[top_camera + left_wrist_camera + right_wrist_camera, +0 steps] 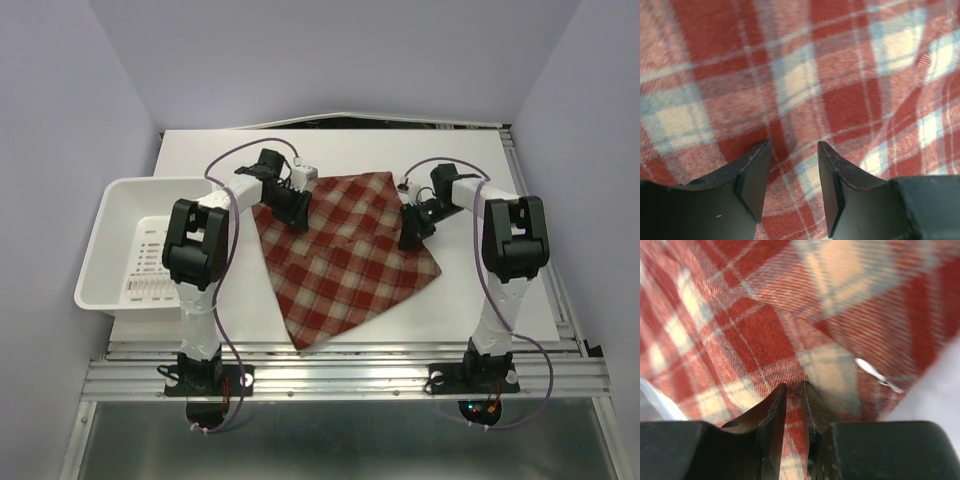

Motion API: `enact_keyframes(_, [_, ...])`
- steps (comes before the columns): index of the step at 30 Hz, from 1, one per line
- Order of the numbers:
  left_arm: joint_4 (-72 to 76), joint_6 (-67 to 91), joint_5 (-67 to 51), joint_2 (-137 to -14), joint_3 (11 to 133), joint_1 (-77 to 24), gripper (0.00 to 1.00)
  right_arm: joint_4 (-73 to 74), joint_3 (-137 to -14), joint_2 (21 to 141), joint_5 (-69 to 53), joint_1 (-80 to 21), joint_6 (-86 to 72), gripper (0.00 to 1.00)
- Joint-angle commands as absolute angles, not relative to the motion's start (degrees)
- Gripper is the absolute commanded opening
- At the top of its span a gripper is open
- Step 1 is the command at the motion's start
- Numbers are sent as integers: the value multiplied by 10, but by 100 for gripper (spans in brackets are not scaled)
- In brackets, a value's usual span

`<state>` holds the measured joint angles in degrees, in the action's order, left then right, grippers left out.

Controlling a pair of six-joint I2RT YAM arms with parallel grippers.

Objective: Fold and stack the skirts
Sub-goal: Fold the skirt

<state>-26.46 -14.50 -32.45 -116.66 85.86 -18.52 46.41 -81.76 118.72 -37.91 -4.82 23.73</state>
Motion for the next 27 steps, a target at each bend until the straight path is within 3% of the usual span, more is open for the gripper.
enact_keyframes(1, [-279, -170, -317, -1179, 894, -185, 52, 479, -737, 1138, -261, -82, 304, 25])
enact_keyframes(7, [-299, -190, -287, -1231, 933, -199, 52, 575, -673, 1082, -278, -178, 393, 25])
enact_keyframes(10, [-310, -203, -280, -1237, 912, -212, 48, 627, -685, 1072, -349, -185, 410, 27])
enact_keyframes(16, [-315, -236, -299, -1199, 849, -222, 45, 686, -823, 1079, -424, -151, 389, 31])
enact_keyframes(23, [-287, -198, -350, -1146, 951, -205, 52, 593, -1064, 1197, -460, -33, 206, 28])
enact_keyframes(27, [-220, -135, -361, -1171, 1003, -200, 53, 514, -1090, 1246, -474, -27, 111, 26])
